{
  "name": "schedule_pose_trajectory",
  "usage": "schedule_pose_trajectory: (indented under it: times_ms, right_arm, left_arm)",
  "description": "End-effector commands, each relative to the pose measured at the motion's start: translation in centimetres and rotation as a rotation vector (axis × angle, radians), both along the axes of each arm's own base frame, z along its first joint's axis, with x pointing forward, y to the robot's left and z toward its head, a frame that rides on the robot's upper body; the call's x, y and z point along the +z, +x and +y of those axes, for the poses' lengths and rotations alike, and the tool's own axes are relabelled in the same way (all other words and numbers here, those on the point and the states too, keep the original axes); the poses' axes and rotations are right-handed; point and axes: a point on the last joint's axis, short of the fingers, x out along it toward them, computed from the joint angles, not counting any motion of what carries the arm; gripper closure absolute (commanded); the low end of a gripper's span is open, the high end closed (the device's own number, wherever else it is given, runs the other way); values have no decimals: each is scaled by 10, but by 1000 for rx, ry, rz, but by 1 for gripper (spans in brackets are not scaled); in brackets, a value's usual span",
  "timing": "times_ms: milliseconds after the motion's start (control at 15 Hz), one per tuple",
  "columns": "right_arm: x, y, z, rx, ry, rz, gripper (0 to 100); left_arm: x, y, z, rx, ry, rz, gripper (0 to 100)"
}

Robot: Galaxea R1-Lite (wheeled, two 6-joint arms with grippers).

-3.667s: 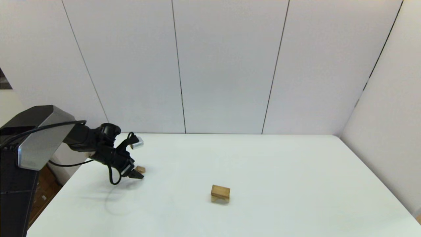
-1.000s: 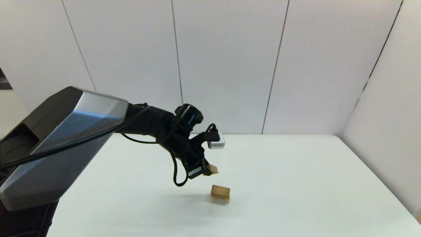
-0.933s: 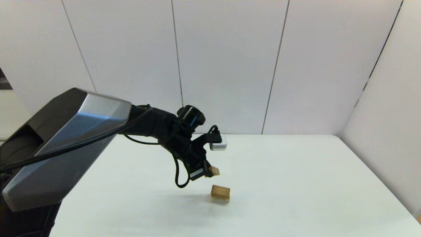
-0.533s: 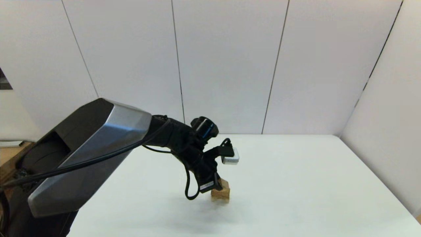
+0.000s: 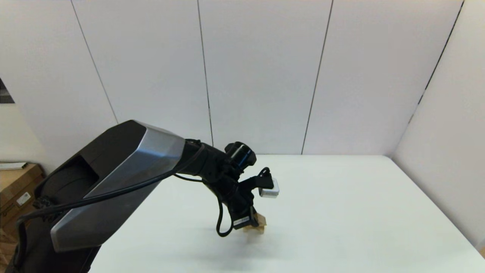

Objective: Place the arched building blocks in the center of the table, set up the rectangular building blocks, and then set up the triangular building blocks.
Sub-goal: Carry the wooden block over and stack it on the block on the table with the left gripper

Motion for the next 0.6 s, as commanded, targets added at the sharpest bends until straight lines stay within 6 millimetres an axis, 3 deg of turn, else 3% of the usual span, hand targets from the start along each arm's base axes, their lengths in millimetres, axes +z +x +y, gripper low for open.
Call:
schedule_pose_trajectory:
  times_ms: [67,600]
  right_arm:
    - [0,0,0,1,0,0,0]
    - [0,0,0,1,0,0,0]
  left_arm:
    - [-8,2,0,-2,6,7,100]
    - [-18,18,6,30,-7,-7,100]
